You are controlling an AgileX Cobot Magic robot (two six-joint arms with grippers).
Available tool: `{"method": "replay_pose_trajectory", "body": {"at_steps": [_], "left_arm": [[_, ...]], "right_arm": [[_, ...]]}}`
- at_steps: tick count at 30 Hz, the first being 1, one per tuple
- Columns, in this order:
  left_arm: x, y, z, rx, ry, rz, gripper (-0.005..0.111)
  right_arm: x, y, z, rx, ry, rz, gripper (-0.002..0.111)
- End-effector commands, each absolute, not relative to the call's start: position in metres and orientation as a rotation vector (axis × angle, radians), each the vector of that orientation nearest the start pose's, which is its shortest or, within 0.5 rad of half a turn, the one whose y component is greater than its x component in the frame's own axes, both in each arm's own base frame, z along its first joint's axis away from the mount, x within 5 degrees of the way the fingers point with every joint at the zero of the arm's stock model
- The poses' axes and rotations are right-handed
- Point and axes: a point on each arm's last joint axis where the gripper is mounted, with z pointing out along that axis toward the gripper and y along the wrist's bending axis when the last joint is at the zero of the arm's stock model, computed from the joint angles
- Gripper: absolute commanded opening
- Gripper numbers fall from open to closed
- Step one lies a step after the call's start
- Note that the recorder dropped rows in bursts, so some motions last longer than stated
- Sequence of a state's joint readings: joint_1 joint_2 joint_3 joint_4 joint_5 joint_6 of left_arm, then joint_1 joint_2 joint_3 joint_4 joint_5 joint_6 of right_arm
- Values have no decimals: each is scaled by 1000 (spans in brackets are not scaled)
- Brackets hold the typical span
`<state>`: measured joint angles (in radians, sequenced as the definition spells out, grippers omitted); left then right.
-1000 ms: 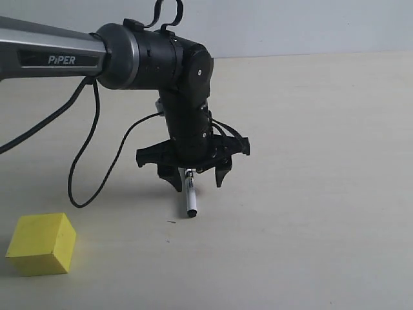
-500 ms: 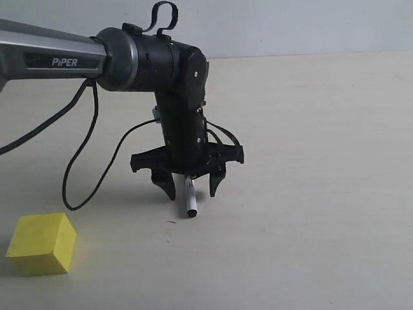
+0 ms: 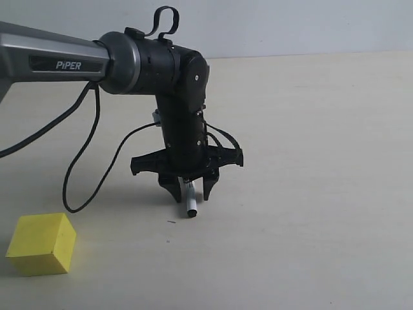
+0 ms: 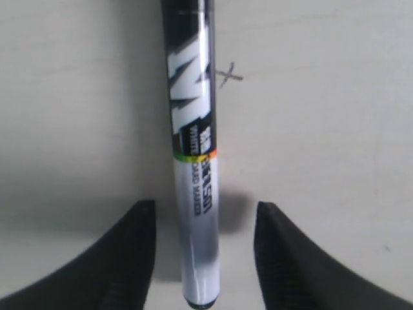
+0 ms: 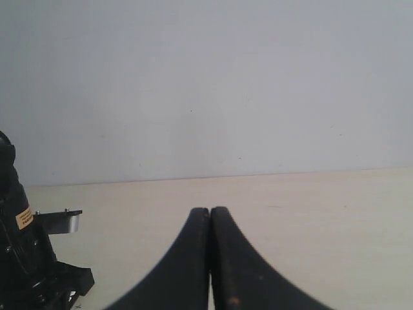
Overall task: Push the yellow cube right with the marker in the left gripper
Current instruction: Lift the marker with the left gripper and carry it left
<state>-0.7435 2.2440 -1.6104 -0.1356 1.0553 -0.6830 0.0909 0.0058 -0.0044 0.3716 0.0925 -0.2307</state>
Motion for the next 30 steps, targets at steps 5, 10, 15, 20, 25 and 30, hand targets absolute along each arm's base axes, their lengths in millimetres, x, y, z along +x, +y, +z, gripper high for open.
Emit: {"method": "replay_pose_trajectory", "body": {"at_steps": [5, 10, 15, 20, 25, 30], "left_arm": [[313, -300, 117, 13, 3202, -154, 9], [313, -300, 117, 116, 3193, -161, 0], [318, -305, 140, 347, 3165, -187, 0], [317, -305, 190, 764, 3053, -222, 0], [315, -298, 226, 1120, 2837, -213, 0], [315, -294, 236, 1335, 2700, -173, 0]], "right_arm": [[56, 8, 206, 11, 1569, 197, 0], [56, 8, 206, 11, 1569, 197, 0], [56, 8, 206, 11, 1569, 197, 0], [56, 8, 206, 11, 1569, 197, 0], [56, 8, 206, 11, 1569, 197, 0], [56, 8, 206, 11, 1569, 197, 0]]}}
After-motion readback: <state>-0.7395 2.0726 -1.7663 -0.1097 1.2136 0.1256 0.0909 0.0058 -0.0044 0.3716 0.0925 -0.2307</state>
